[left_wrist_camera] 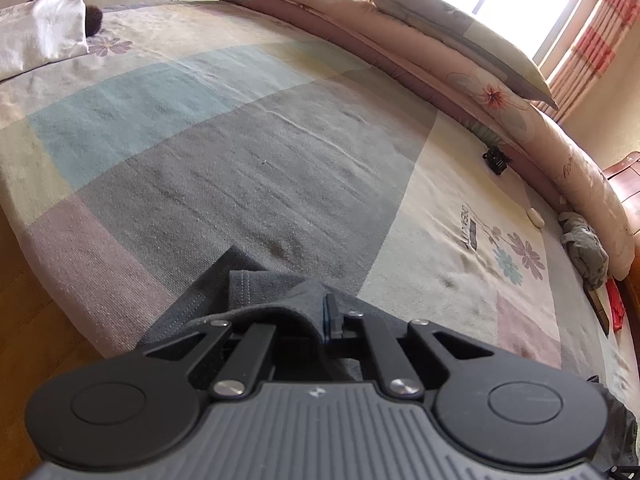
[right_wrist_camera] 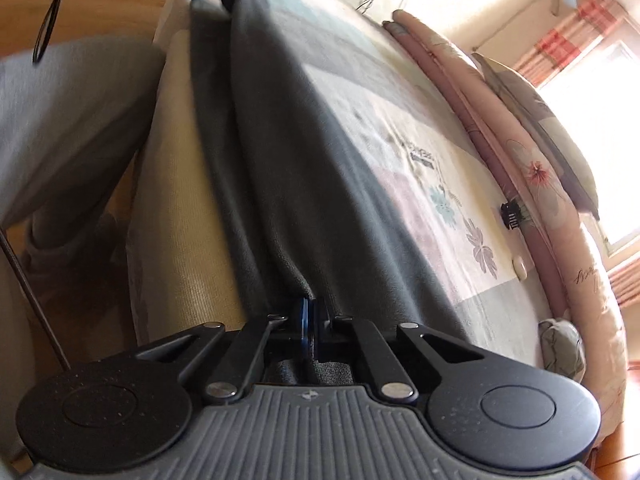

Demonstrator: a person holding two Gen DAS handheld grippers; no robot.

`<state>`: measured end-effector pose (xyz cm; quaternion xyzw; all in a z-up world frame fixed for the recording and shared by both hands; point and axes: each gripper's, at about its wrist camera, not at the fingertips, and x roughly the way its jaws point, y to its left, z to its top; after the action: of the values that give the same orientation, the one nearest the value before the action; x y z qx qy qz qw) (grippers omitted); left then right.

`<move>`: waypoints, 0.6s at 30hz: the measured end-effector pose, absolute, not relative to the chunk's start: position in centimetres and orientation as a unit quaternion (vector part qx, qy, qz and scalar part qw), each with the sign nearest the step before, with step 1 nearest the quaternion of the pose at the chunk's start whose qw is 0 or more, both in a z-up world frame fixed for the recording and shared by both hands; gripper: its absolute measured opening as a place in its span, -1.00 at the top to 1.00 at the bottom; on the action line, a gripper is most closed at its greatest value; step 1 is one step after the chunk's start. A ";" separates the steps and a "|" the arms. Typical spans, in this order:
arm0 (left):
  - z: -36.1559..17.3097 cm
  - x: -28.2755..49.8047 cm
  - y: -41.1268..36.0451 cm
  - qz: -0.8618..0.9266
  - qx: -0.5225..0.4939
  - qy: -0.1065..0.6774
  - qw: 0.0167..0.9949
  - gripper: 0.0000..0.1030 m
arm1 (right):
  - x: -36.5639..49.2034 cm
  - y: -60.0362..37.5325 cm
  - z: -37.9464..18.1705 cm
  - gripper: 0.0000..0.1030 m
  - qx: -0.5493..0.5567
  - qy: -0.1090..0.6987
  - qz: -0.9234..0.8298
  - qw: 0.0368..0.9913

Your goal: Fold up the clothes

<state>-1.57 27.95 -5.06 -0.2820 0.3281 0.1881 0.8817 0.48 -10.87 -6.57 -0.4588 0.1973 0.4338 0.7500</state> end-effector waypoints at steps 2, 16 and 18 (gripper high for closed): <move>-4.5 -1.9 27.8 0.184 -0.278 0.323 0.886 0.90 | 0.9 -11.6 -5.2 0.94 -0.432 0.212 0.444 0.756; -8.8 -2.3 28.1 0.195 -0.264 0.375 0.867 0.88 | 2.7 -12.1 -6.4 0.93 -0.361 0.314 0.472 0.741; -8.3 -2.5 28.4 0.193 -0.266 0.360 0.873 0.88 | 2.9 -12.4 -5.6 0.92 -0.345 0.317 0.473 0.747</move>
<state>-2.49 28.37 -8.27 -0.2665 0.3605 0.1931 0.8728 2.86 -12.41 -5.63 -0.3446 0.3168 0.4727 0.7467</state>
